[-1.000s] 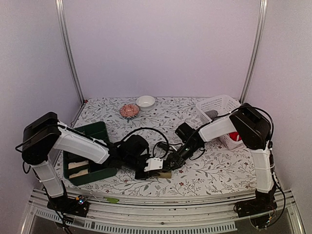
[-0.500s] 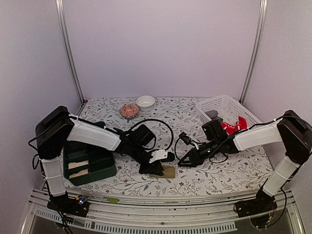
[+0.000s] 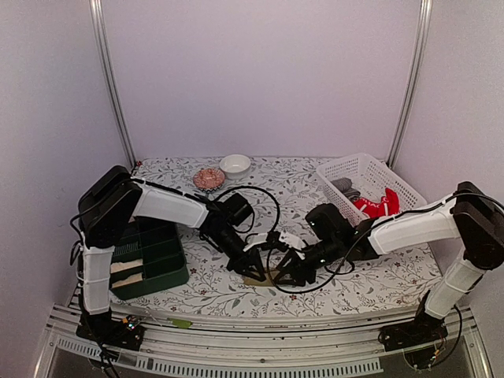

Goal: Roll the underwear
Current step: Roll the underwear at the center of the board.

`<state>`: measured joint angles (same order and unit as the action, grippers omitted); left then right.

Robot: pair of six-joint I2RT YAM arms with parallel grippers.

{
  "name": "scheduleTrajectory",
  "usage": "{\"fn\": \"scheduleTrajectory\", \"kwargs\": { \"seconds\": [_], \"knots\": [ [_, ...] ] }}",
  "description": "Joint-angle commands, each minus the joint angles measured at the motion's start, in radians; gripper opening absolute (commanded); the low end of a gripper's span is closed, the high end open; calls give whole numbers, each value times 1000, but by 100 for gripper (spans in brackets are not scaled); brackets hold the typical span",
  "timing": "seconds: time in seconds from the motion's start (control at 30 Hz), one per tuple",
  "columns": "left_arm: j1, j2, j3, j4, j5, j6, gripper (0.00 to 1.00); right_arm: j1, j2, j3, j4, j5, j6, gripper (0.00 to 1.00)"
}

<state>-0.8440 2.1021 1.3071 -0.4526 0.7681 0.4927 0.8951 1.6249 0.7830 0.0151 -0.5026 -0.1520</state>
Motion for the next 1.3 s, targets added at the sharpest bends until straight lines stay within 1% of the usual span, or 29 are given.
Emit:
{"fn": "scheduleTrajectory", "kwargs": {
  "seconds": [0.0, 0.1, 0.2, 0.4, 0.6, 0.7, 0.73, 0.8, 0.87, 0.93, 1.0, 1.1, 1.17, 1.27],
  "knots": [
    [5, 106, -14, -124, -110, 6, 0, 42, 69, 82, -39, 90, -122, 50],
    [6, 107, -16, -124, -113, 7, 0, 56, 118, 139, -84, 135, -179, 50],
    [5, 105, -27, -114, -111, 5, 0, 64, 136, 154, -91, 146, -218, 49],
    [6, 109, -29, -109, -113, 6, 0, 107, 172, 165, -110, 170, -234, 45],
    [6, 110, -27, -109, -112, 4, 1, 122, 208, 172, -117, 204, -244, 44],
    [5, 103, -31, -103, -124, 1, 3, 123, 228, 190, -132, 226, -244, 37],
    [6, 99, -34, -99, -129, -2, 5, 124, 232, 198, -138, 229, -244, 33],
    [11, 85, -43, -81, -140, -18, 11, 124, 233, 200, -142, 232, -244, 22],
    [23, 59, -56, -54, -146, -38, 21, 124, 232, 198, -144, 232, -239, 8],
    [41, 20, -76, -17, -147, -63, 30, 124, 235, 201, -152, 223, -226, 0],
    [62, -27, -100, 30, -152, -93, 36, 123, 243, 208, -165, 207, -191, 0],
    [96, -104, -133, 112, -183, -154, 42, 121, 258, 214, -187, 160, -142, 0],
    [112, -169, -160, 166, -229, -197, 45, 113, 264, 214, -194, 124, -112, 0],
    [135, -247, -221, 251, -315, -258, 48, 68, 269, 219, -198, 33, -39, 0]
  ]
}}
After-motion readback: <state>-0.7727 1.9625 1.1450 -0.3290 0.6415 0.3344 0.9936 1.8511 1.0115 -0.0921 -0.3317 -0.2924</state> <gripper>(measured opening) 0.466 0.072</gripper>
